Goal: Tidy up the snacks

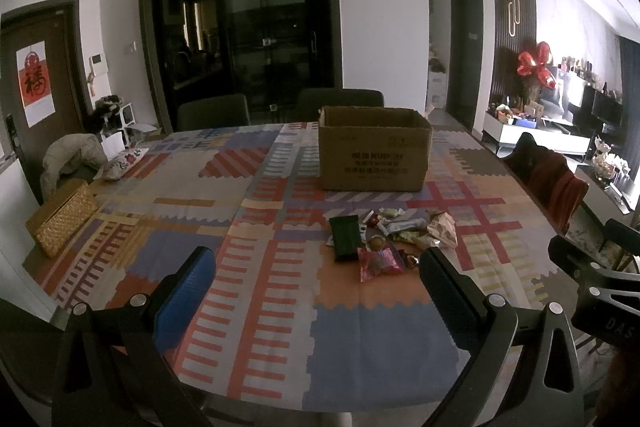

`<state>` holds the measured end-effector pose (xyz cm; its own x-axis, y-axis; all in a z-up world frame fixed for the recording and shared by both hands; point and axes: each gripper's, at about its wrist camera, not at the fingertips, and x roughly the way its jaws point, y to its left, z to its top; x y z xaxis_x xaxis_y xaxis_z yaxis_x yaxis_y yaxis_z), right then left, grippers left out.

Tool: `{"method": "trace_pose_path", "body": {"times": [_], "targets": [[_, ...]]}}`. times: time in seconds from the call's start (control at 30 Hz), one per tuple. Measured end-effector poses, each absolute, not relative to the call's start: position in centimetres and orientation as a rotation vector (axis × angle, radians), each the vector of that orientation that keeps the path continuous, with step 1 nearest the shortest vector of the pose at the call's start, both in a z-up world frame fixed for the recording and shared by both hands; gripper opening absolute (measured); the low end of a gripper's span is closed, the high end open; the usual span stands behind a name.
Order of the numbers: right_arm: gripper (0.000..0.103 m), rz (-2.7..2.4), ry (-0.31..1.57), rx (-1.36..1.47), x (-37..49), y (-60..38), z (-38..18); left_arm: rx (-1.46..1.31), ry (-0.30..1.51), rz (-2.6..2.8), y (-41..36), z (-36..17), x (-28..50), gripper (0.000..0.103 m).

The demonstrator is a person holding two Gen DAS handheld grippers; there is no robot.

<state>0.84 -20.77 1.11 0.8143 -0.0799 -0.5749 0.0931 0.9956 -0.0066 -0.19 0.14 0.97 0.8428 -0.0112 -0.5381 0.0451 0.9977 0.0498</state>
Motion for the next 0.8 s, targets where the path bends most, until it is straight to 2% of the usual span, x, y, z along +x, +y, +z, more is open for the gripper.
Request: {"method": "trace_pose_path", "body": {"times": [0.8], "targets": [[0.101,-0.096,0.584,0.012,0.2,-19.9,2.4,0.059,0.543,-0.043,-0.2,1.7,-0.1,0.103]]}}
